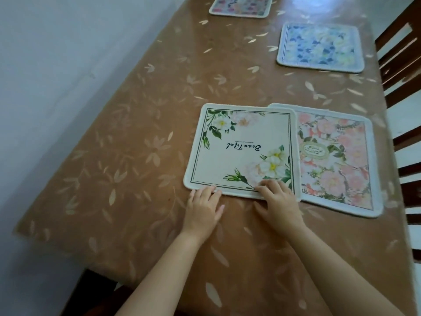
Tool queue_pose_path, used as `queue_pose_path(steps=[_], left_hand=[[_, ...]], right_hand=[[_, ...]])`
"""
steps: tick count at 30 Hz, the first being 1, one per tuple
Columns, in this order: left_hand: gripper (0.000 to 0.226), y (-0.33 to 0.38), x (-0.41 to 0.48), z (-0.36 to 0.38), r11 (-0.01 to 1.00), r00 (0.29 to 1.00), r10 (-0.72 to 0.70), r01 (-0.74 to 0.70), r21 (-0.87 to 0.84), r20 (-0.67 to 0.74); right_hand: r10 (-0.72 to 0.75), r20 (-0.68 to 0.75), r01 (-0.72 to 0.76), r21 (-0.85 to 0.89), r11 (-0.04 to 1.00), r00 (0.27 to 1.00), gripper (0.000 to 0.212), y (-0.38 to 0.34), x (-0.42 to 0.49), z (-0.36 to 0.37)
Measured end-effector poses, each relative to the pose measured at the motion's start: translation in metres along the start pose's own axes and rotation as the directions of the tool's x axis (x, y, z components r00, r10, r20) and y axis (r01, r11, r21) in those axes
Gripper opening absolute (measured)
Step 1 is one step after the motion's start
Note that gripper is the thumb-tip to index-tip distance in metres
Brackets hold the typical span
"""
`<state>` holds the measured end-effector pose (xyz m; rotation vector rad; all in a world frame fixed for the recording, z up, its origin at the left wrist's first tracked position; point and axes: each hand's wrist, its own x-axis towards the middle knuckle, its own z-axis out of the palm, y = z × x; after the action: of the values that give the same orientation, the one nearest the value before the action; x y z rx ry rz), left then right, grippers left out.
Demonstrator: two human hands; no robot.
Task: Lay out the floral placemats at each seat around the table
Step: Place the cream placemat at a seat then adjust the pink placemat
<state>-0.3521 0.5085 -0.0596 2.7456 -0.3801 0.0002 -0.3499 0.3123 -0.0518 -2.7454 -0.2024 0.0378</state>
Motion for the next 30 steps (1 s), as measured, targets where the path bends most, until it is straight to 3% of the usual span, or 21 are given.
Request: queue_pose_path(steps=[6, 16, 30], left_hand=[[0.023, -0.008, 0.017, 0.004, 0.997, 0.999, 0.036, -0.037, -0.063, -0.025], [0.006, -0.011, 0.043, -0.001, 0.989, 0.985, 0.131, -0.123, -0.077, 0.112], [0.015, -0.062, 0.003, -0.028, 0.963, 0.953, 0.268, -0.266, -0.033, 0.140]], right_hand=[[0.020, -0.047, -0.019, 0.016, 1.000, 0.999, 0.021, -0.003, 0.005, 0.001], [0.110, -0.029, -0.107, 0.074, 0.992, 0.994, 0.008, -0.014, 0.006, 0.001], [0.141, 0.060, -0.150, 0.182, 0.972, 0.988, 0.005, -0.072, -0.025, 0.034]])
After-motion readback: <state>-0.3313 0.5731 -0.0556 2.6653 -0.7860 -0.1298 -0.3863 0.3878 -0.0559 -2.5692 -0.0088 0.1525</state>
